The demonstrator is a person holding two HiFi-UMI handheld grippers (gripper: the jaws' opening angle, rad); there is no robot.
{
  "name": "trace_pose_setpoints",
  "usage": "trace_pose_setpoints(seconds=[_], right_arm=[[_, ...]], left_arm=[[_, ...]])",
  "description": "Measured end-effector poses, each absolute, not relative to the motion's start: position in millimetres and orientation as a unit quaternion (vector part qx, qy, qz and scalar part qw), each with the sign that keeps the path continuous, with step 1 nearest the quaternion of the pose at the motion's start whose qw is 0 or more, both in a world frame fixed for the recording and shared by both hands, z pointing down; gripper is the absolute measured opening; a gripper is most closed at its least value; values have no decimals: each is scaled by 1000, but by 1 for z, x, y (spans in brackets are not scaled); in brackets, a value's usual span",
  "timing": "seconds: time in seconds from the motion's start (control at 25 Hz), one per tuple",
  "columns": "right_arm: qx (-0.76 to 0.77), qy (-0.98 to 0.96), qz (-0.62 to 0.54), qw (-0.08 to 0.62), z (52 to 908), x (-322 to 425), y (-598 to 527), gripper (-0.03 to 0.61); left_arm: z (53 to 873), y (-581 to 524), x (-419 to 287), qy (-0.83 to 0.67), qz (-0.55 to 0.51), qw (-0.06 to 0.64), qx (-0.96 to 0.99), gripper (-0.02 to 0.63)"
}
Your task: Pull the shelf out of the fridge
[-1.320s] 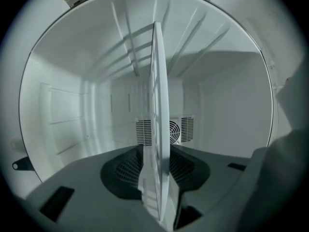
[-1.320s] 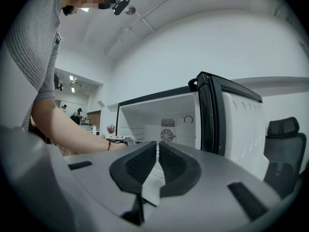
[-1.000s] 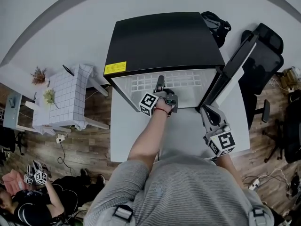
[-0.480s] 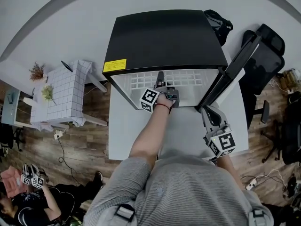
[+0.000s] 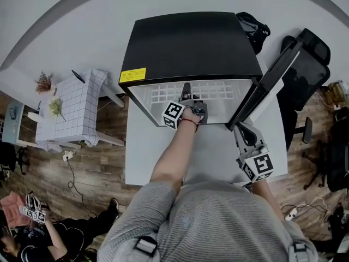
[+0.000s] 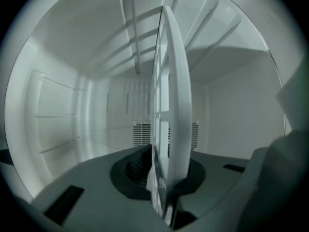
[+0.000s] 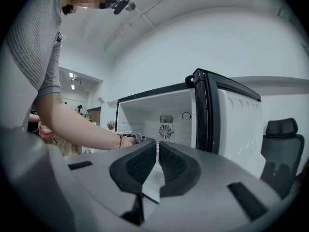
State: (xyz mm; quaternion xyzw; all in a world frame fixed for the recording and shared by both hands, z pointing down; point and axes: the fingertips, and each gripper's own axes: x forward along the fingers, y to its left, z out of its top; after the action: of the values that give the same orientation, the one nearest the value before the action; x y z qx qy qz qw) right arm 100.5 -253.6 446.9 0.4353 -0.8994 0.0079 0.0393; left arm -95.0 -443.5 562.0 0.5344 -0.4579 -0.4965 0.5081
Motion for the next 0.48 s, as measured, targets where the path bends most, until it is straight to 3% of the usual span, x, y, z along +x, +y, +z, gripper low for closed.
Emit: trace_pose_setpoints(seconds=[0.48], right_arm=[[505, -862, -7, 36, 438, 137, -284, 14]], left_arm=[[563, -444, -96, -459, -492, 522, 525, 37]])
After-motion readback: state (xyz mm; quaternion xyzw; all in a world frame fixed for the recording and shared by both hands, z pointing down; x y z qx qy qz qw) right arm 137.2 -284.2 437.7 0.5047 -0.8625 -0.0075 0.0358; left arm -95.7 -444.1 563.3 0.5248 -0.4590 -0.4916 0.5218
